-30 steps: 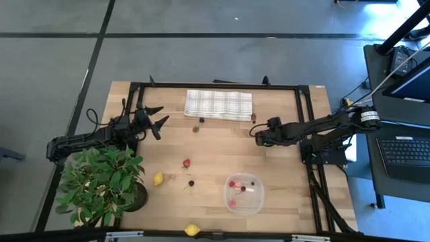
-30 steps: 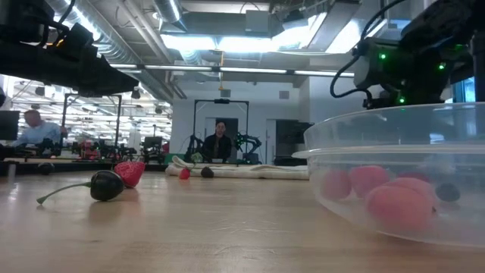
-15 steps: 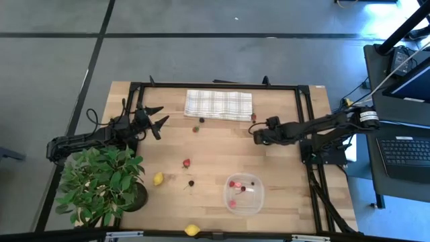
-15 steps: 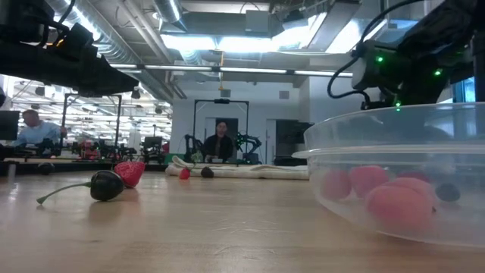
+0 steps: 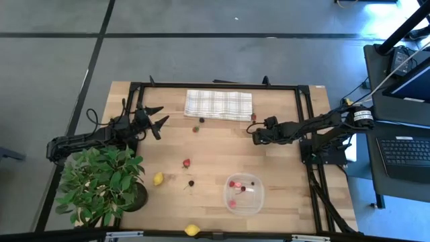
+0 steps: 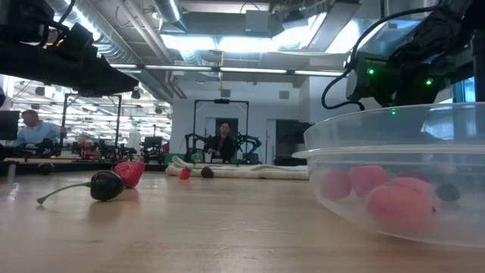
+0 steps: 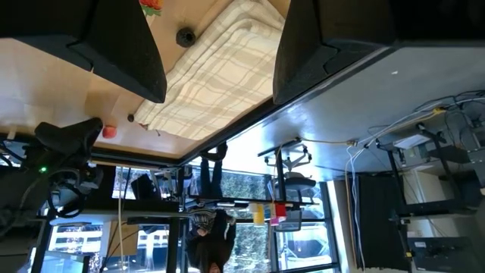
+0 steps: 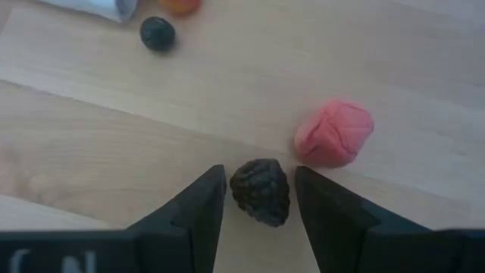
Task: Pick and placing Produce into tupperware
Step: Put the right dark purple blackberry into the transparent bin
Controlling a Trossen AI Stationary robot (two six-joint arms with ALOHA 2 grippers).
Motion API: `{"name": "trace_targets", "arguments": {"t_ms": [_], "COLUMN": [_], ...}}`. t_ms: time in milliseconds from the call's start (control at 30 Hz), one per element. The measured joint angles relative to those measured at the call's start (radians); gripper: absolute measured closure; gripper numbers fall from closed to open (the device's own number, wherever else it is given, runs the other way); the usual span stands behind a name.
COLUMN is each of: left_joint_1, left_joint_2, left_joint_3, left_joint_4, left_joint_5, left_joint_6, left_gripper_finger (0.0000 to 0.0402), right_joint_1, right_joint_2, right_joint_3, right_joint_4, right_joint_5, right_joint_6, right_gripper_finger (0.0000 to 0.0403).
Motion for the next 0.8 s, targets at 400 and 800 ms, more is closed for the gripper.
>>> {"name": "trace_targets", "arguments": {"t_ms": [400, 800], "left_joint_1": [0.000, 0.000], "left_joint_2": [0.000, 0.000], "left_joint_3": [0.000, 0.000], "left_joint_4": [0.000, 0.000], "left_joint_5": [0.000, 0.000], "left_joint_6": [0.000, 0.000], "left_gripper_finger": [0.0164, 0.0164], "right_joint_1": [-0.004, -0.005], "right_joint_2": [0.002, 0.003], "right_joint_3": [0.000, 0.000], "right_joint_4": [-0.002, -0.002], "right_joint_5": [-0.006, -0.009], "right_joint_6": [0.024, -0.004], "right_gripper_finger": [0.0235, 0.0296]}}
